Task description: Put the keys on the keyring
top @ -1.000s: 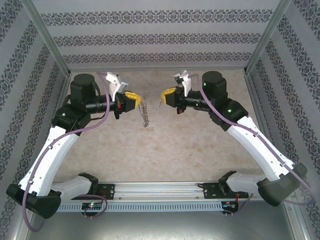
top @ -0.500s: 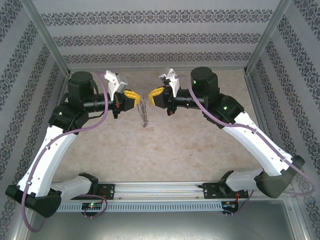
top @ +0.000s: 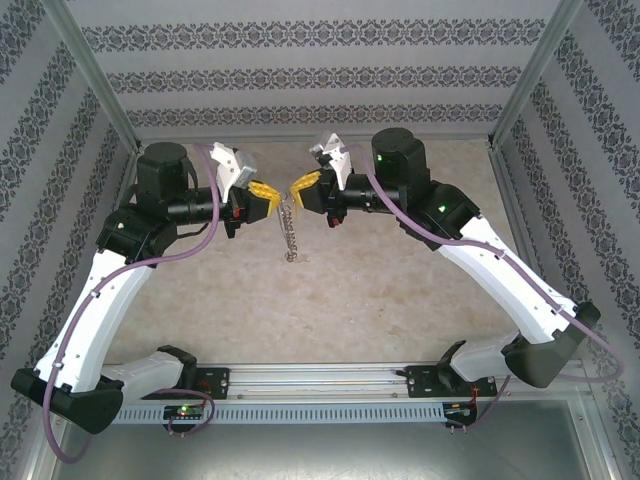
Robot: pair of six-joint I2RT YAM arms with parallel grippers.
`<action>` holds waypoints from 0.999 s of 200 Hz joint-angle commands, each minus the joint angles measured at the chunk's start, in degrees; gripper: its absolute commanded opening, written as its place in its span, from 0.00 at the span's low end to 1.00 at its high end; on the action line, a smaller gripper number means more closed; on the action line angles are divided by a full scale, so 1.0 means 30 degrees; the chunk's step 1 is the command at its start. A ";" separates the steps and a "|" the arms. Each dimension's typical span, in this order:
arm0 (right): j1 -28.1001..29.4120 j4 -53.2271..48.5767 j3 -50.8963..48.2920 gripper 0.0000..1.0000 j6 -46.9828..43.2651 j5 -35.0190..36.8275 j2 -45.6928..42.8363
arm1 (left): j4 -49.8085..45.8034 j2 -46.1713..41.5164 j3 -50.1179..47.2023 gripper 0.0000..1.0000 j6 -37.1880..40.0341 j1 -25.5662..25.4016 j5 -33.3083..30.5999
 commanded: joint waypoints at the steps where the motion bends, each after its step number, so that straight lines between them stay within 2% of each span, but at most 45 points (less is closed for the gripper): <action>1: 0.0296 0.0197 0.0579 0.00 -0.0002 -0.0727 0.0169 | -0.0230 -0.0027 0.0643 0.00 0.0698 -0.0150 -0.0102; 101: 0.0310 0.0153 0.1334 0.00 0.0491 -0.1282 0.0872 | -0.0233 0.0301 0.0700 0.00 0.1046 -0.0266 -0.0362; 200: 0.0185 -0.1183 0.1839 0.00 0.0805 0.0342 0.1405 | -0.0230 0.0294 0.0611 0.00 0.1119 -0.0367 -0.0300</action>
